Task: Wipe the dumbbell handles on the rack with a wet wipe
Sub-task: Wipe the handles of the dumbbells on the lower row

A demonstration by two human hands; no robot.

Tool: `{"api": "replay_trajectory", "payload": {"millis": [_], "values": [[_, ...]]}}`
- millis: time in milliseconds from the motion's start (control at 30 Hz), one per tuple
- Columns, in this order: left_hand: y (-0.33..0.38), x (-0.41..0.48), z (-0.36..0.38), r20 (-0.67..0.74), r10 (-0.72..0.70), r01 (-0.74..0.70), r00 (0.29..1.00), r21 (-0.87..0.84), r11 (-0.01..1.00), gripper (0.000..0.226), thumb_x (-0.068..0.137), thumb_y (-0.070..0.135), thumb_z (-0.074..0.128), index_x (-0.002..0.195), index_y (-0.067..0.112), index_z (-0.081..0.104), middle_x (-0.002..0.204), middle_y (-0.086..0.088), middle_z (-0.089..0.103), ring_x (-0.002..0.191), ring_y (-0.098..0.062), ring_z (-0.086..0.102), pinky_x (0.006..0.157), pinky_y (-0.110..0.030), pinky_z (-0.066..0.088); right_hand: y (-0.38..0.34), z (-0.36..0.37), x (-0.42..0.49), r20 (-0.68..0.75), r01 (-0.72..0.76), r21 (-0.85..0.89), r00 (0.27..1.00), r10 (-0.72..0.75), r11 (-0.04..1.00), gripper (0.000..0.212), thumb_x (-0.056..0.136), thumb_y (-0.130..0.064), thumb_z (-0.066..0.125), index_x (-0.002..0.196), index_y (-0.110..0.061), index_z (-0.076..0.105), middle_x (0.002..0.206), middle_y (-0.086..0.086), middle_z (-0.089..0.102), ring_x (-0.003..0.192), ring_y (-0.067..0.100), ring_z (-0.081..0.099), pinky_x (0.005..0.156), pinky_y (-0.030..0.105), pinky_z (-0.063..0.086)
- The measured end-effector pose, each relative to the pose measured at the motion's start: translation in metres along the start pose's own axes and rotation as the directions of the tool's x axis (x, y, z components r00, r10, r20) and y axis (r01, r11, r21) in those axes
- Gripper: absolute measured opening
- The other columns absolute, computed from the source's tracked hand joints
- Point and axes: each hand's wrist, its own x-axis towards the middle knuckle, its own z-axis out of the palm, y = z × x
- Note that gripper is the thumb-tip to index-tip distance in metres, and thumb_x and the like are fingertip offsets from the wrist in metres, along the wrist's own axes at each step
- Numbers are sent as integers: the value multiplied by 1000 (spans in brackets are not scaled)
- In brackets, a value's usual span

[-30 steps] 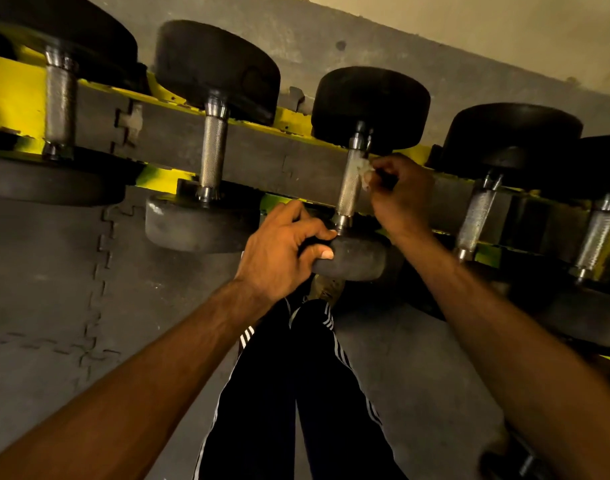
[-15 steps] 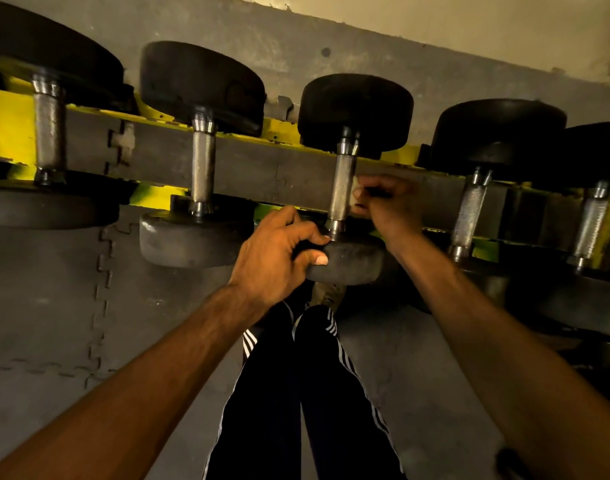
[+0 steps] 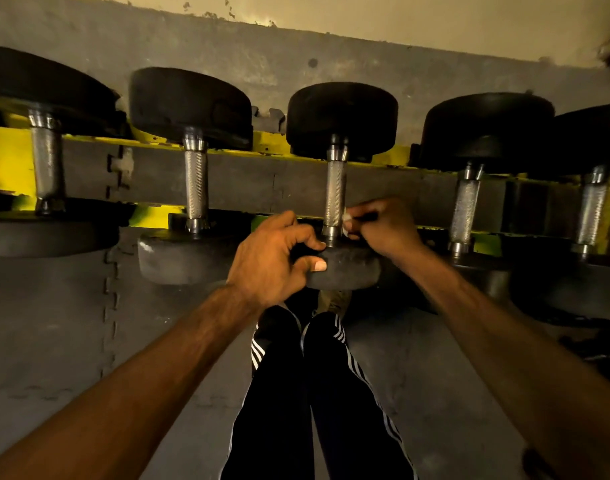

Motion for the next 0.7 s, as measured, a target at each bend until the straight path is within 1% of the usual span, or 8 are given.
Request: {"api": "replay_trajectory", "payload": {"millis": [100,200,333,400,467,567,633,700], "values": [[0,1,-1,19,13,-14,1000,8,1000,24,73,43,77,93,29,72,87,10,53,84,-14,54,66,-39,53,-12,-4,15,-30,0,121,1000,3,993,23,89,-7,69,93,-30,67,93,-7,69,85,4,66,80,21,55],[-2,-1,0,15,8,-8,1000,-4,1000,27,73,44,77,95,29,72,91,9,57,88,-15,57,69,-40,55,-17,-2,28,-5,-6,261,1000,7,965,24,92,-4,64,95,-27,68,93,-7,69,93,11,68,91,33,56],[-1,-2,1,15,3,-3,1000,-8,1000,32,74,52,70,95,28,71,94,7,57,91,-16,58,71,-42,55,-3,-8,16,200,-160,168,972,125,973,23,88,2,66,89,-22,70,95,3,72,88,13,69,86,31,58],[0,-3,1,5,5,-5,1000,-7,1000,30,74,50,72,95,27,72,93,7,56,90,-15,56,71,-41,55,-3,-9,12,136,-145,196,984,119,970,24,86,-1,70,89,-25,70,95,-2,71,90,10,69,82,24,58],[1,-3,2,-11,2,-2,1000,-4,1000,27,73,44,76,93,26,72,90,8,55,88,-14,55,70,-40,54,-8,-5,11,-42,-11,228,999,21,974,26,86,-8,73,89,-34,70,95,-12,70,94,5,67,85,23,56],[1,-2,1,-6,-12,12,1000,-15,1000,27,73,45,76,92,26,72,90,7,55,87,-15,55,69,-40,54,-14,5,3,-198,284,34,942,-272,958,18,85,-15,75,98,-27,74,93,-18,64,90,-7,61,80,10,48],[0,-2,1,3,-6,6,1000,-21,1000,30,73,50,72,93,27,72,91,6,56,88,-16,56,69,-40,54,-10,2,-3,-52,438,-202,888,-456,876,14,84,-17,77,98,-17,76,92,-11,62,86,-2,59,78,13,49],[0,-2,0,9,4,-4,1000,-18,1000,34,74,54,68,94,27,72,93,6,57,90,-15,56,71,-40,54,-8,-7,-7,219,567,-427,821,-528,704,15,85,-19,76,99,-14,76,96,-1,63,89,11,60,81,30,53]]}}
